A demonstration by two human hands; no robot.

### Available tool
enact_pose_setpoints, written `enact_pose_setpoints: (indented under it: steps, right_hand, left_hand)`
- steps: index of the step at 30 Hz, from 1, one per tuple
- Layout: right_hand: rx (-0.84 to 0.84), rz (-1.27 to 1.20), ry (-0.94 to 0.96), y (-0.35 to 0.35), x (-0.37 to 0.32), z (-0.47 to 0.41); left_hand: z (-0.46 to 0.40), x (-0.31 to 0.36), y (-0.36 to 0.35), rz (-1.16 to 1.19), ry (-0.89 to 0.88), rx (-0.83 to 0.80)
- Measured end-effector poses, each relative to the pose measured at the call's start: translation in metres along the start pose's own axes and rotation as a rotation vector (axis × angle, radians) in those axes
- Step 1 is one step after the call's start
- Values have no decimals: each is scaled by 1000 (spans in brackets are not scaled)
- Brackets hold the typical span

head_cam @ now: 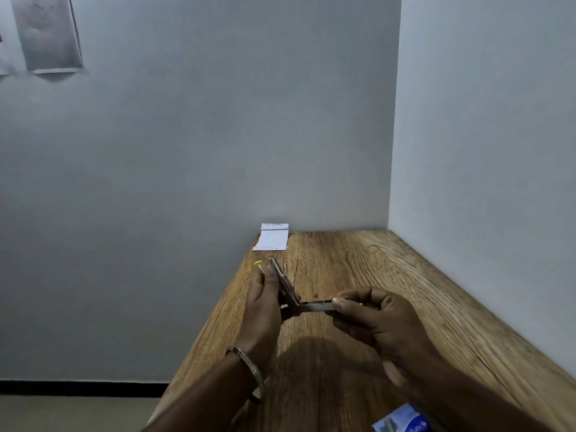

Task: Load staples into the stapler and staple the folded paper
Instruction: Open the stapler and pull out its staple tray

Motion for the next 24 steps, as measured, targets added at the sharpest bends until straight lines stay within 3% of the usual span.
enact_pose_setpoints:
  steps: [5,12,18,24]
  right_hand:
    - [-41,106,-21,-7,-1,5]
    - [-268,337,34,-42,-8,17]
    - [-350,329,-23,-49,-4,17]
    - [-114,520,150,-28,-22,13]
  left_hand:
    - [-4,-11,7,249,125,0]
    - [-2,-28,11,407,324,120]
    - [4,-34,-11,460,528,-84]
    - [24,-36,-38,65,737,-492]
Point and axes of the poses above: each hand's wrist, its own z-axis away from the middle knuckle, its own y-axis out of the back of the hand, x = y × z, the point moved 8 cm from there along -z, towards the middle knuckle, and after that the axes turned 9 degrees about -x, right-handed, at the moved point
